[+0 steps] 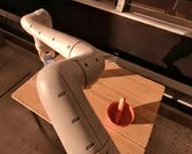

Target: Place the white sponge in the ceramic cup

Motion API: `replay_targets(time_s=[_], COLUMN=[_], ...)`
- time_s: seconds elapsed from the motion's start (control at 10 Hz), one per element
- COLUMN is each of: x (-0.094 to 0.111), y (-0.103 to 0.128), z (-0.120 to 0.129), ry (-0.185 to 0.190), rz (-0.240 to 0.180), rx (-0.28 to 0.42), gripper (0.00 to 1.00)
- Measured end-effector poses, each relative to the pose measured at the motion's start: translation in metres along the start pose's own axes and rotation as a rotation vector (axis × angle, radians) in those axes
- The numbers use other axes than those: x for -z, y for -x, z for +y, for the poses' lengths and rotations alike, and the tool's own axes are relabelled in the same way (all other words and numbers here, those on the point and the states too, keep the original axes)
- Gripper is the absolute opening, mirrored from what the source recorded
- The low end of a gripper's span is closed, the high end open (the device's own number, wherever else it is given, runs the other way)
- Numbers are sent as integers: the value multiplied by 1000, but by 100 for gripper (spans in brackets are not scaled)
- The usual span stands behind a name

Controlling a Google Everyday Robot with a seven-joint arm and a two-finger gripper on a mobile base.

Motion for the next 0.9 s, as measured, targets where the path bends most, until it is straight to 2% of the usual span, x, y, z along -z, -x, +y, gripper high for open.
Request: replay_targets(time_s=[0.9], x=[3], y=[-7], z=[4], ry=[34], rz=[2], rx=[-23], gripper=[0])
